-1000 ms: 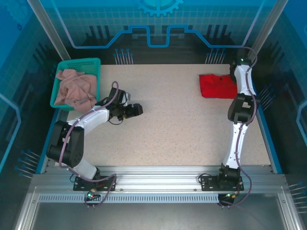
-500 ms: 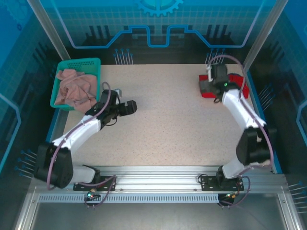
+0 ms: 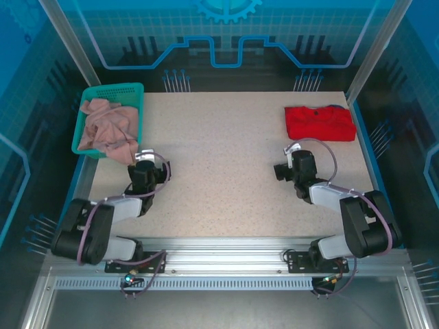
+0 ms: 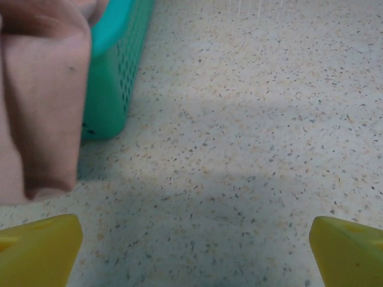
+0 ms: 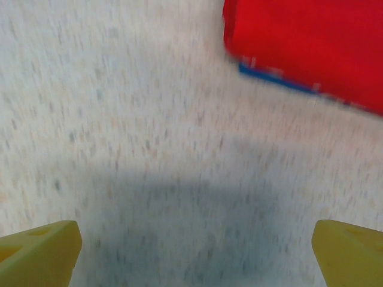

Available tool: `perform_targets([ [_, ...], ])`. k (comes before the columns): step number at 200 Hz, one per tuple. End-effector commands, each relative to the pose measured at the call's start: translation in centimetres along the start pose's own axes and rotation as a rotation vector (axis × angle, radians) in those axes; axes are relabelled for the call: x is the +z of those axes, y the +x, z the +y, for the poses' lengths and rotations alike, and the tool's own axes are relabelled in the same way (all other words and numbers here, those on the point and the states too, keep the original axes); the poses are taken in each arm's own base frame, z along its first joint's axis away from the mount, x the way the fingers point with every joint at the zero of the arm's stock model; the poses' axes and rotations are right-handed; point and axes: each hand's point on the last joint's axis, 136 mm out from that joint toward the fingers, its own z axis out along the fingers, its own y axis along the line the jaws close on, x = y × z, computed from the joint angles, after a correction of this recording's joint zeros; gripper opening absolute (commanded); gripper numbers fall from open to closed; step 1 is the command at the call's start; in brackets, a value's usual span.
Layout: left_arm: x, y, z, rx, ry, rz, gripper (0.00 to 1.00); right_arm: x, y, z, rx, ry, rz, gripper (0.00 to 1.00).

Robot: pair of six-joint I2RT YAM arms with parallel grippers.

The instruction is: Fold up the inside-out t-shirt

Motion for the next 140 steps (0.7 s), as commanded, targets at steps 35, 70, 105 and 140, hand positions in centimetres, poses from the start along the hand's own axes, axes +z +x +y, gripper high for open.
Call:
perform_targets([
  [35, 1.5, -4.0, -0.5, -0.042, 0.093, -0.225, 0.99, 0.1, -3.5, -1.7, 0.127, -0.048, -0.257, 1.00],
  [70, 2.5, -3.8, 0.4, -0.080, 0.060, -0.160, 0.99, 1.1, -2.6, -2.8, 0.178, -0.026, -0.227, 1.00],
  [105, 2.5, -3.8, 0.5, -0.081, 0.053, -0.162, 0.99, 1.1, -2.7, -2.8, 0.179, -0.030, -0.226, 1.00],
  [140, 2.5, -3.9, 0.5, -0.082, 0.055, -0.163, 0.99, 1.1, -2.6, -2.7, 0.178, -0.030, -0.222, 1.00],
])
